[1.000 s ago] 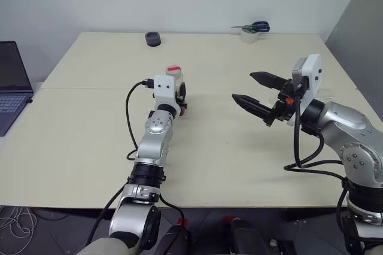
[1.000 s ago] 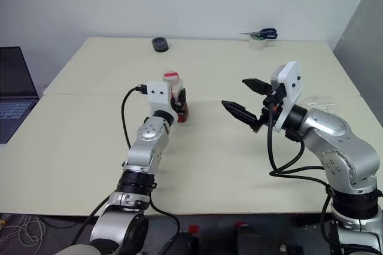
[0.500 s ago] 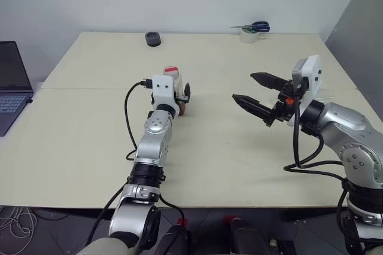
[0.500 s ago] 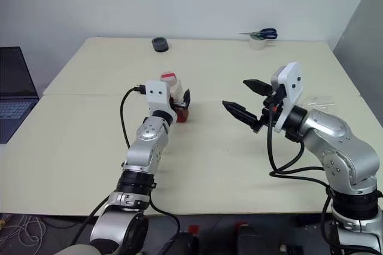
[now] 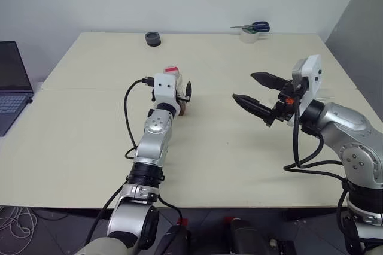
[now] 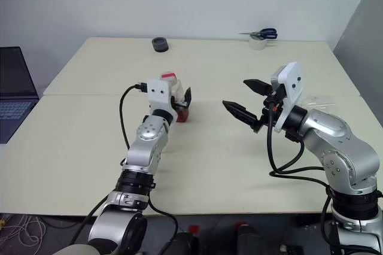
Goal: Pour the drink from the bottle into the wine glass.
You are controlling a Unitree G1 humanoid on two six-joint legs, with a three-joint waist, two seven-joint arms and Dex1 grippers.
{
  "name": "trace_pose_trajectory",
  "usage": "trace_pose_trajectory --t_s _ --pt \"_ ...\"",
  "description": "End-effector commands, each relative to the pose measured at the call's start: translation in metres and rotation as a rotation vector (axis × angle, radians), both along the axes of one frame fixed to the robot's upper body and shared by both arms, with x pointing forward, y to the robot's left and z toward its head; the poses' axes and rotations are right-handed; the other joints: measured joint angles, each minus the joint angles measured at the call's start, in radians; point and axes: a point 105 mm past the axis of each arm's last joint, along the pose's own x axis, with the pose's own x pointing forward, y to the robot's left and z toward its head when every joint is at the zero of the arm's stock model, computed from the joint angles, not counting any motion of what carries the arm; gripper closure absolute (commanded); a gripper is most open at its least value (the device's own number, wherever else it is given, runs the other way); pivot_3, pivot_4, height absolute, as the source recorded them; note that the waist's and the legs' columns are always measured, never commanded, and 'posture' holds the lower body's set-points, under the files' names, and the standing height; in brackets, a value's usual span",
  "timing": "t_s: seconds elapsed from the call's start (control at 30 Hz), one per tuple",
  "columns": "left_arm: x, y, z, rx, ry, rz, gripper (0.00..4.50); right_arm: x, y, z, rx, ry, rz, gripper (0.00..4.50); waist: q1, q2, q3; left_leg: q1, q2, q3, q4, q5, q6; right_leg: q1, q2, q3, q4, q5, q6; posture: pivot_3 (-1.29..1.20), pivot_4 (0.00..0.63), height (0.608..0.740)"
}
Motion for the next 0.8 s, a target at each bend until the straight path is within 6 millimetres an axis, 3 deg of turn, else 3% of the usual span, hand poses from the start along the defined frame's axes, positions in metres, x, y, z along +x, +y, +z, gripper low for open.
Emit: trace_pose_trajectory --t_s 0.03,0.33,0.43,0.63,0.8 --pt "-0.003 -0.0051 0.0275 0.008 -0.103 -0.018 0.05 -0.0058 0.0016 0.0123 0.007 -0.062 0.009 0.0 0.0 0.0 0.0 0.0 0.0 0.0 0.0 0.0 0.0 0.0 0.0 0.0 0.0 0.0 0.0 0.0 0.15 0.74" --pt "-0.0019 -0.0058 0.0256 -0.005 -0.091 -0.02 0.05 -0.0059 0.0009 0.0123 0.008 -0.061 0.006 0.0 0.0 0.0 0.0 0.0 0.0 0.0 0.0 0.0 0.0 0.0 0.0 0.0 0.0 0.0 0.0 0.0 0.15 0.74" --pt "-0.0023 -0.0063 0.0257 -0.016 -0.093 -0.024 0.68 -0.0062 0.0006 0.012 0.007 -0.06 0.007 0.0 0.0 0.0 0.0 0.0 0.0 0.0 0.0 0.0 0.0 0.0 0.0 0.0 0.0 0.0 0.0 0.0 0.15 0.74" --pt "-0.0026 -0.0062 0.0252 -0.027 -0.092 -0.026 2.57 -0.0068 0.0008 0.0117 0.005 -0.06 0.009 0.0 0.0 0.0 0.0 0.0 0.0 0.0 0.0 0.0 0.0 0.0 0.0 0.0 0.0 0.0 0.0 0.0 0.15 0.74" --pt "-0.002 -0.0037 0.0215 -0.038 -0.076 -0.019 2.77 -0.0061 0.0012 0.0123 0.004 -0.062 0.009 0.0 0.0 0.0 0.0 0.0 0.0 0.0 0.0 0.0 0.0 0.0 0.0 0.0 0.0 0.0 0.0 0.0 0.15 0.74"
